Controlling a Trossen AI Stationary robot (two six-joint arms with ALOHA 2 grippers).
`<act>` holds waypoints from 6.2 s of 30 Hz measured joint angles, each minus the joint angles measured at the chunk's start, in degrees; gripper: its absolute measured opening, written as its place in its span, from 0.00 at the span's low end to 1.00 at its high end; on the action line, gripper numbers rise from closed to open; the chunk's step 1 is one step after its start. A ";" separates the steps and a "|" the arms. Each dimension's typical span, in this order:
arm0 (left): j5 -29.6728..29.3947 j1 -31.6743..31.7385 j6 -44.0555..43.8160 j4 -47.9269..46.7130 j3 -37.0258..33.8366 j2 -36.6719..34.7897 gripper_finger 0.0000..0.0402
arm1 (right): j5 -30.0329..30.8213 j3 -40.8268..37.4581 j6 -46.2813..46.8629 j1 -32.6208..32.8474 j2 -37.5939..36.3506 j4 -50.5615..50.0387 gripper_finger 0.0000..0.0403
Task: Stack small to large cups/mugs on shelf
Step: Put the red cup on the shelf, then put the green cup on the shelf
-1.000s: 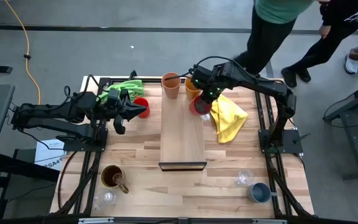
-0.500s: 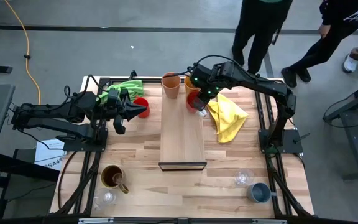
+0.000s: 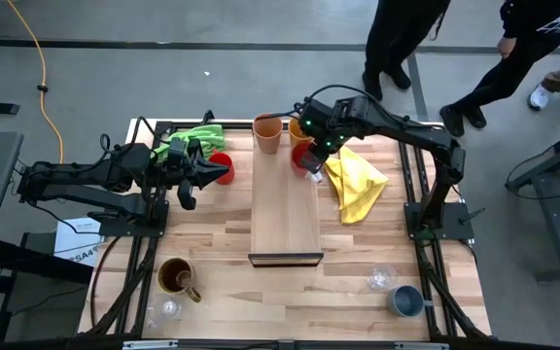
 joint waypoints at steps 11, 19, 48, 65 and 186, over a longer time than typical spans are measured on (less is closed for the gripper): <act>0.00 -0.01 -0.03 0.02 -0.02 -0.02 0.00 | 0.33 0.00 -0.02 0.00 -2.64 1.75 0.23; 0.00 0.00 -0.03 0.02 -0.02 -0.02 0.00 | 0.36 0.00 -1.53 0.00 -4.87 2.01 0.23; 0.02 -0.02 -0.01 -0.13 -0.02 -0.02 0.00 | 1.37 -67.77 -6.99 13.27 -63.80 73.25 0.23; 1.09 0.00 0.45 -0.22 -0.02 -0.02 0.00 | 1.01 -72.91 -10.97 13.27 -65.46 78.41 0.23; -4.18 -6.43 -5.01 -44.26 24.73 15.69 0.06 | 1.05 -72.83 -10.04 13.22 -65.39 76.21 0.23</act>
